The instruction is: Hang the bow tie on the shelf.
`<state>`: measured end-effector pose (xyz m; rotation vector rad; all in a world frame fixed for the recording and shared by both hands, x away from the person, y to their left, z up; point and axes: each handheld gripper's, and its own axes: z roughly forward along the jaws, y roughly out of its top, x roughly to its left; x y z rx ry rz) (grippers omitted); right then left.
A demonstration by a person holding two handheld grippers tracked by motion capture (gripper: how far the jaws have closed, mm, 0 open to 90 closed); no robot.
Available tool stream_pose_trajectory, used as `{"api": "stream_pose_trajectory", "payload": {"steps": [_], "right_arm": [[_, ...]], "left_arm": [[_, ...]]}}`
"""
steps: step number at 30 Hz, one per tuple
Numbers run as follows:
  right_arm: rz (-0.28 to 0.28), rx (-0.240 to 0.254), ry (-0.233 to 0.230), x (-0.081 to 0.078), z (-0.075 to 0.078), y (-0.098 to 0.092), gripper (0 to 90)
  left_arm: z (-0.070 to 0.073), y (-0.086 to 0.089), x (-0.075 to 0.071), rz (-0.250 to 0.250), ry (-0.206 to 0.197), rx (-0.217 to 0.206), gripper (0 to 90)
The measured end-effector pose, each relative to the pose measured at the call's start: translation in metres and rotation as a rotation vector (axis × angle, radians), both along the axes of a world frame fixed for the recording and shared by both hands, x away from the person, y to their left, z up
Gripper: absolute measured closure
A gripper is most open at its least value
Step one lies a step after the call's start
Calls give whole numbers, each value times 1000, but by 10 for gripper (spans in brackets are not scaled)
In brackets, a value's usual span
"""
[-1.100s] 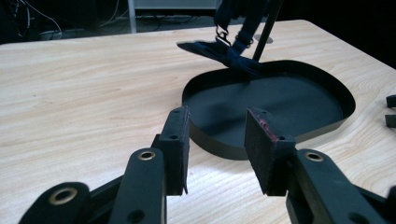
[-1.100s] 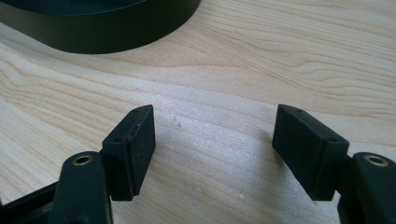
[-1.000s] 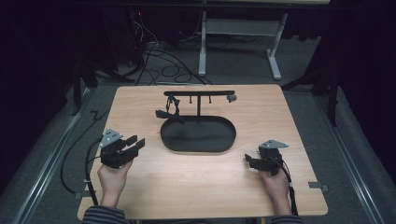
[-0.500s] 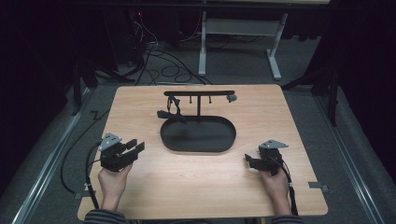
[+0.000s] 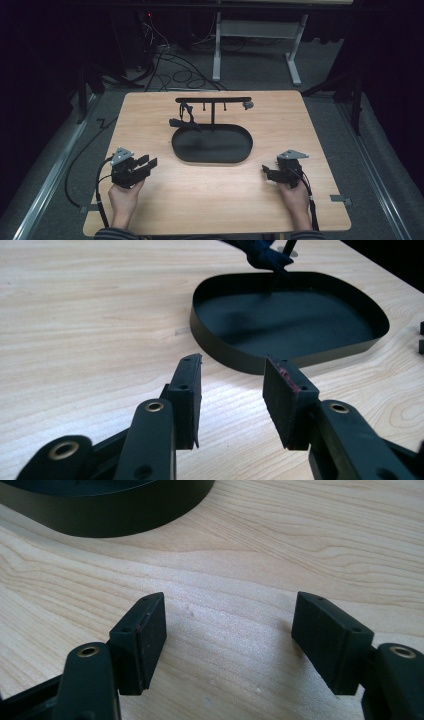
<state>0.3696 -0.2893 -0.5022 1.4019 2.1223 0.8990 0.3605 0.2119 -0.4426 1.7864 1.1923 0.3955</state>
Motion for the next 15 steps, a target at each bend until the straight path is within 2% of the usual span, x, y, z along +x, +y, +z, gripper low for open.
{"api": "stream_pose_trajectory", "payload": {"steps": [15], "right_arm": [[-2, 4, 2, 0, 0, 0, 314]], "left_arm": [[-23, -6, -1, -1, 56, 17, 597]]}}
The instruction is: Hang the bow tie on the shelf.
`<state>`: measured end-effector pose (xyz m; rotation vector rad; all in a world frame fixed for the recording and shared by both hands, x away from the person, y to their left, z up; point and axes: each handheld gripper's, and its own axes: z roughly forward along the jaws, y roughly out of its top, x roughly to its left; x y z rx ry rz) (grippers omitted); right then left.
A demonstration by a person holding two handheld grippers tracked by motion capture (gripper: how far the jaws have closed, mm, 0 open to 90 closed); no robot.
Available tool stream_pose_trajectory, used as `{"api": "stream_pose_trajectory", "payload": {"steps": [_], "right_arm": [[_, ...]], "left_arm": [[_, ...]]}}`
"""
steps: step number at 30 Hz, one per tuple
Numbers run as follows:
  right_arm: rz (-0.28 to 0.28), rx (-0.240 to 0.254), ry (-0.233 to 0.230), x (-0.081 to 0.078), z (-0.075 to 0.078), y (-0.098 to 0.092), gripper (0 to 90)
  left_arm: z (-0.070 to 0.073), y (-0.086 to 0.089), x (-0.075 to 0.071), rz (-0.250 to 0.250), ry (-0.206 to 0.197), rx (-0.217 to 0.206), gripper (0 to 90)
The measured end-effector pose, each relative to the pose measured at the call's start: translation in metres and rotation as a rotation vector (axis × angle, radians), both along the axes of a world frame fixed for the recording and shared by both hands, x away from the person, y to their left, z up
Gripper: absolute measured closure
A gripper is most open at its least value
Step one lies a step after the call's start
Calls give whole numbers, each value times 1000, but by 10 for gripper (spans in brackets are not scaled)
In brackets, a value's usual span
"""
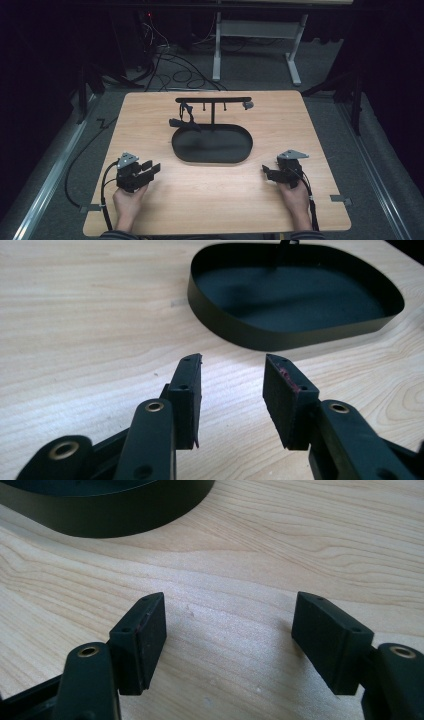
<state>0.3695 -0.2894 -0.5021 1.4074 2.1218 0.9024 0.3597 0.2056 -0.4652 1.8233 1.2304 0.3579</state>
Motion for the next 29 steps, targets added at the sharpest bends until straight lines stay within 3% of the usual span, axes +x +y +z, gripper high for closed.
{"api": "stream_pose_trajectory", "payload": {"steps": [8, 19, 21, 29], "right_arm": [[1, -1, -1, 0, 0, 0, 314], [1, -3, -2, 0, 0, 0, 314], [2, -3, -2, 0, 0, 0, 314], [1, -2, -1, 0, 0, 0, 314]], "left_arm": [[-18, -5, 2, -1, 36, 3, 591], [-39, -12, 2, 31, 46, 120, 534], [-42, -13, 0, 35, 12, 133, 527], [-42, -23, -2, 35, -12, 216, 445]]}}
